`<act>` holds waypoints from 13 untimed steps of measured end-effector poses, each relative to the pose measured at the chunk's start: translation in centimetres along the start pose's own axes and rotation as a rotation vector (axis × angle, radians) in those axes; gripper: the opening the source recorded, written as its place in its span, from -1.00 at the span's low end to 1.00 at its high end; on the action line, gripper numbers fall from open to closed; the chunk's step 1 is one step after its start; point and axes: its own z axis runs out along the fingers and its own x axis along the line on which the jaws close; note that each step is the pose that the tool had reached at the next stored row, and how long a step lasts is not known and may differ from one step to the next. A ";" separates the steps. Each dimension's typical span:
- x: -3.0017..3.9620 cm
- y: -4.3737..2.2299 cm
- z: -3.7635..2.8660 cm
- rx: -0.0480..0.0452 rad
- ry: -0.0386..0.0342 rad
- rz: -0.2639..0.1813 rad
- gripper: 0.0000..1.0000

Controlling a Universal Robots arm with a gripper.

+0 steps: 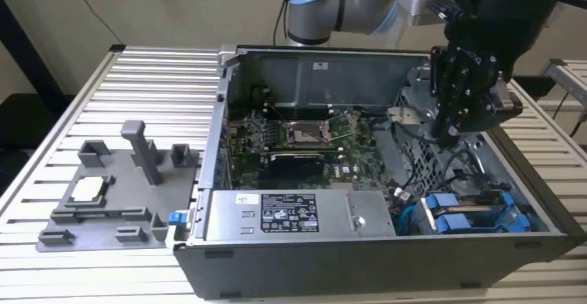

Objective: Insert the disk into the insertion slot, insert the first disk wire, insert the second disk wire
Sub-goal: 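Insert the first disk wire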

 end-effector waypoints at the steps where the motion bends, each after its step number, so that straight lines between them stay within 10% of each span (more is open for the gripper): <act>1: -0.07 0.20 0.03 0.0070 0.0002 0.001 -0.47; 13: -0.92 1.81 0.35 0.0960 0.0150 0.002 -0.47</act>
